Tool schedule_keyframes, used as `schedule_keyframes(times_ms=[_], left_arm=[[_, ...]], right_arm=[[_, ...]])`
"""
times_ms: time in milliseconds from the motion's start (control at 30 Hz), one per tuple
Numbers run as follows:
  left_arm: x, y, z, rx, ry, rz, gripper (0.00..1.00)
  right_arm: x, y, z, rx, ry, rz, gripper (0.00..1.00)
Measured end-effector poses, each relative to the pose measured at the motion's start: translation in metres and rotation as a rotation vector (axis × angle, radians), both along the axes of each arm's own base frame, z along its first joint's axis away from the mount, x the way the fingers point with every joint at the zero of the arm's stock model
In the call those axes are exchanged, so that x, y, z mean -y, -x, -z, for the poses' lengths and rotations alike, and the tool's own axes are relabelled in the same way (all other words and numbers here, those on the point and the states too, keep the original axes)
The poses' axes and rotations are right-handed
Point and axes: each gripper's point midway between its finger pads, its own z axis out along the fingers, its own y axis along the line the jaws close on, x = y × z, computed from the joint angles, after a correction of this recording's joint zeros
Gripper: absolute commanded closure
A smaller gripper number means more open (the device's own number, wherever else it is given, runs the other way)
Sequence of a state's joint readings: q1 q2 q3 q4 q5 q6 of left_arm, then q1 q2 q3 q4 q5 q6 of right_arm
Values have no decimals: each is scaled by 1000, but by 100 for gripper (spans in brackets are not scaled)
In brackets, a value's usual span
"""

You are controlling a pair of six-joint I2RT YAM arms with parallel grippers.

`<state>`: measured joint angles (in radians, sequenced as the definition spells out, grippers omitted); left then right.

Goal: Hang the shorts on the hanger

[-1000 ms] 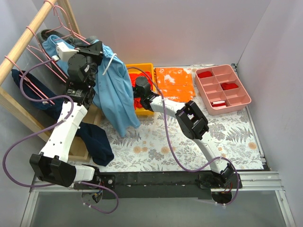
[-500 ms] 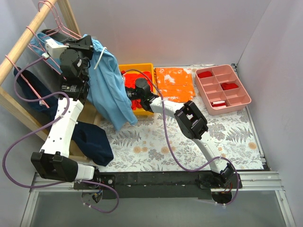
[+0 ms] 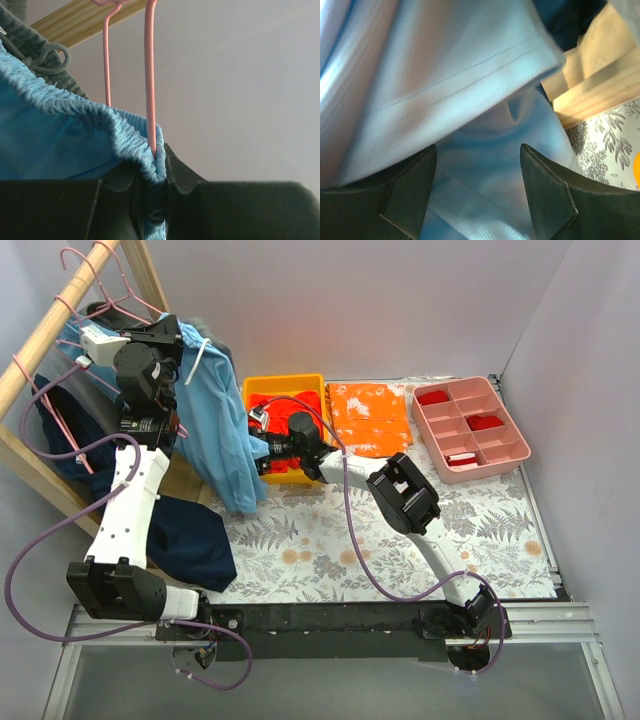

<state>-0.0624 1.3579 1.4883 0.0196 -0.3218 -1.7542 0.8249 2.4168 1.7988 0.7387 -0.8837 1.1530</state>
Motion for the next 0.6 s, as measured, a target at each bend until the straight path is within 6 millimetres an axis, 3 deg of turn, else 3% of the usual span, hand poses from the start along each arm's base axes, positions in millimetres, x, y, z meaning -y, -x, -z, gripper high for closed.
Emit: schedule_keyframes(times_ms=[233,600], left_arm=[[-12,-1,3,-6,11,-9,100],[-22,-7,32,-68,10,-6,100]], right_arm=[[4,4,10,-16,17,-3,26],[21,15,7,0,38,22,25]])
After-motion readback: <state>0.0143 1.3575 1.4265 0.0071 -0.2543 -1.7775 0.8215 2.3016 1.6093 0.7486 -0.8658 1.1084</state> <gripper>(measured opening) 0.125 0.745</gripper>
